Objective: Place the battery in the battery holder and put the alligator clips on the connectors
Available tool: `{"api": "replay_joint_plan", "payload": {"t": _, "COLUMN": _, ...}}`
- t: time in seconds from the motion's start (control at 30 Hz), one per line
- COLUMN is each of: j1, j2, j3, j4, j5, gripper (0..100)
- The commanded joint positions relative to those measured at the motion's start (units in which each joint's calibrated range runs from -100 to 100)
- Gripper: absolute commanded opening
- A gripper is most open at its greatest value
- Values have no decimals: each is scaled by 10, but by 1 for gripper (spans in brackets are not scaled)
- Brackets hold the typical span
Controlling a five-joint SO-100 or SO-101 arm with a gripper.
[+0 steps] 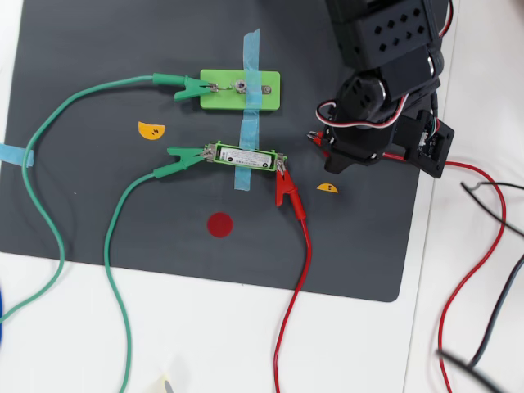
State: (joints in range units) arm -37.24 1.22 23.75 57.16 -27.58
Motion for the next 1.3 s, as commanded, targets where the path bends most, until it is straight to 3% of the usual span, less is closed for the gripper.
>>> {"api": "replay_joint_plan", "payload": {"t": 0.0, "j1": 14, "j2": -12, "j3": -12, "j4": 0, "j5": -1, "gripper": 20}}
{"api": "replay_joint_plan", "payload": {"t": 1.27, "j1": -23, "j2": 71, "j3": -29, "j4": -7, "j5": 1, "gripper": 20}}
